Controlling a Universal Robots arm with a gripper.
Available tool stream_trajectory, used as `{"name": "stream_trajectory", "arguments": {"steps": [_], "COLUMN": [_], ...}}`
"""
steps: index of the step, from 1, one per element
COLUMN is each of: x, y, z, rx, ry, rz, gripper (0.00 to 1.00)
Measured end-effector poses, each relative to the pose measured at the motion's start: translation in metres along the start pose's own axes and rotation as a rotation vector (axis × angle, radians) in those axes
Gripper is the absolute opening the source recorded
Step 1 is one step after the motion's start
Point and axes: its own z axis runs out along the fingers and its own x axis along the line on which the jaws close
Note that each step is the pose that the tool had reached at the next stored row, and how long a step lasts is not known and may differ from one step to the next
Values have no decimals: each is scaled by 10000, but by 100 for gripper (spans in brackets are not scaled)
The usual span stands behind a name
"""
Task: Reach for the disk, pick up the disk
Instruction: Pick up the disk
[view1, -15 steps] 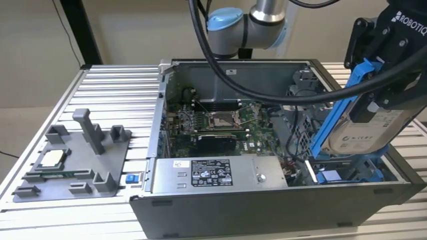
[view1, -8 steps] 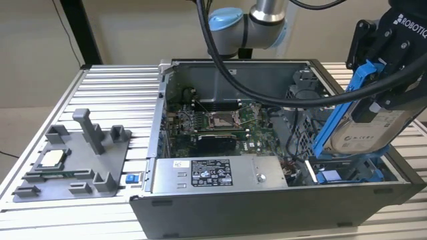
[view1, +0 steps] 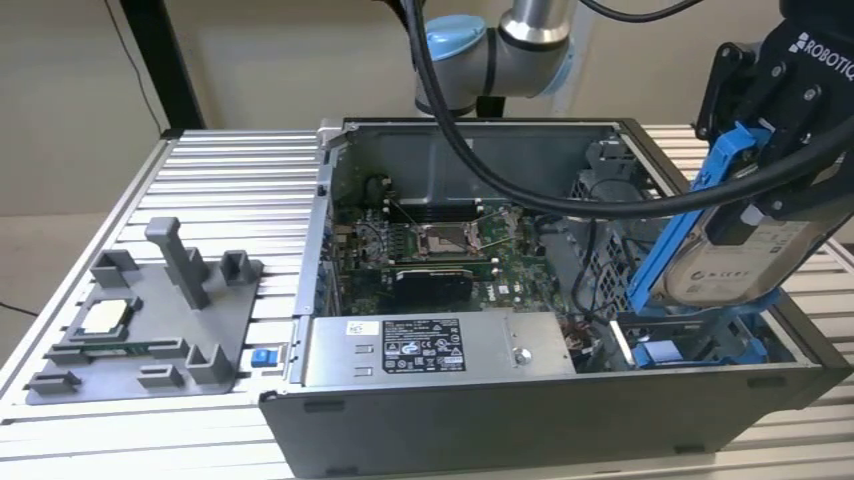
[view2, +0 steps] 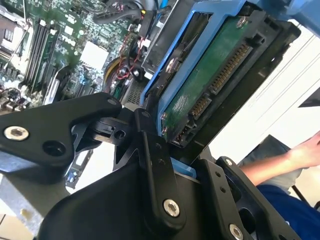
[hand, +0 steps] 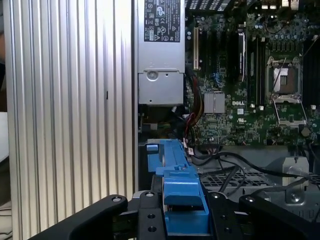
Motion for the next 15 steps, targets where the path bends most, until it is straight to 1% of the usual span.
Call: {"name": "stream_trajectory", "arguments": {"steps": [7,15], "x": [-2,-1], "y": [-62,-76], "z": [3,3], "rx": [-2,-2], "ry": [-13,-14], "rz": [-1,-1], "gripper": [0,0]}}
